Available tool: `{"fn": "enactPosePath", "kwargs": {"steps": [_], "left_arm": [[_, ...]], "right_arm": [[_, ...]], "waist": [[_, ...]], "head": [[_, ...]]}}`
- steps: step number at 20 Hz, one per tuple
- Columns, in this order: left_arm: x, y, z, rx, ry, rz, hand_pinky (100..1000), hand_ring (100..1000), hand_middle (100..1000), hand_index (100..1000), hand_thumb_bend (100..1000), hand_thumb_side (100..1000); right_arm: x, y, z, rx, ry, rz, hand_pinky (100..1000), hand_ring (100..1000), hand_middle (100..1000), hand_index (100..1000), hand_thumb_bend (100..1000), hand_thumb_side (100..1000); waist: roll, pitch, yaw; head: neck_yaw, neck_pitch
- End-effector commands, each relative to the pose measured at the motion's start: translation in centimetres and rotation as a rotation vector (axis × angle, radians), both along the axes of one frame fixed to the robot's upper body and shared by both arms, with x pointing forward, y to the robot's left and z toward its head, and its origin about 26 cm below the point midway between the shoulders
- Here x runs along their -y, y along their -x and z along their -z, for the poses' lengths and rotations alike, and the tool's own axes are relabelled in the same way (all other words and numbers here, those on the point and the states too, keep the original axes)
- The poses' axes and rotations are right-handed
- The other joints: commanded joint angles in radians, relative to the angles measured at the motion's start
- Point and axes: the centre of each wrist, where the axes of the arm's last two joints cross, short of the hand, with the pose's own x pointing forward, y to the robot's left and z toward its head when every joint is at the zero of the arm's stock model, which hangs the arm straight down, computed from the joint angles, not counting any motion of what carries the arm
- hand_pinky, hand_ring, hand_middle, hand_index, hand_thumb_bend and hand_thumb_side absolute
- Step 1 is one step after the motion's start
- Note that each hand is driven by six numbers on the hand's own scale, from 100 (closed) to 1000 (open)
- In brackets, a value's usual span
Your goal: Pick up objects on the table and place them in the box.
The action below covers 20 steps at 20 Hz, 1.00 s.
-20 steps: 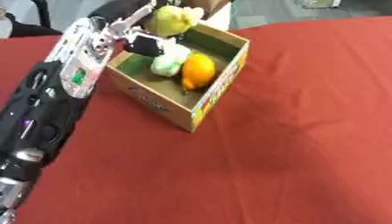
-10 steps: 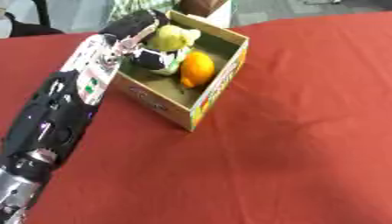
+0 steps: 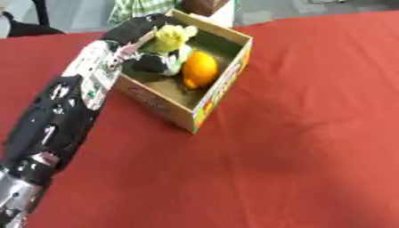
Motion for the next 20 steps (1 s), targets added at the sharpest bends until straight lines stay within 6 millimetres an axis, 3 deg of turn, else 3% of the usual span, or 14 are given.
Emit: {"fn": "enactPosePath", "kwargs": {"steps": [1, 15, 17, 18, 19, 20], "left_arm": [[-0.5, 0.2, -1.6, 0.059, -0.024, -0.049, 827, 949, 1000, 1000, 343, 1000], [-0.1, 1.4, -3.5, 0.069, 0.005, 0.043, 843, 953, 1000, 1000, 276, 1000], [0.2, 1.5, -3.5, 0.055, -0.005, 0.07, 859, 964, 1000, 1000, 140, 880], [0.3, 1.5, -3.3, 0.037, -0.011, 0.085, 862, 961, 1000, 1000, 100, 391], [0.3, 1.3, -3.1, 0.015, -0.015, 0.098, 864, 961, 1000, 1000, 100, 237], [0.2, 1.1, -2.9, -0.005, -0.018, 0.104, 862, 958, 1000, 1000, 100, 185]], "right_arm": [[0.2, 0.4, -0.8, 0.029, 0.012, 0.003, 910, 831, 643, 914, 288, 779], [0.3, 0.4, -0.5, 0.019, -0.002, 0.008, 909, 831, 644, 913, 288, 779], [0.3, 0.4, -0.5, 0.018, -0.002, 0.005, 909, 831, 643, 913, 288, 778], [0.2, 0.4, -0.5, 0.018, -0.002, 0.003, 909, 831, 644, 913, 290, 781], [0.2, 0.4, -0.5, 0.018, -0.002, 0.0, 909, 831, 644, 913, 290, 778], [0.2, 0.4, -0.5, 0.018, -0.002, -0.001, 909, 831, 643, 912, 291, 778]], "waist": [[-0.008, -0.023, 0.002], [-0.02, -0.042, 0.011], [-0.021, -0.043, 0.01], [-0.021, -0.043, 0.009], [-0.021, -0.043, 0.008], [-0.022, -0.043, 0.006]], "head": [[0.0, -0.002], [-0.007, 0.008], [-0.005, 0.008], [-0.004, 0.008], [-0.003, 0.007], [-0.003, 0.006]]}}
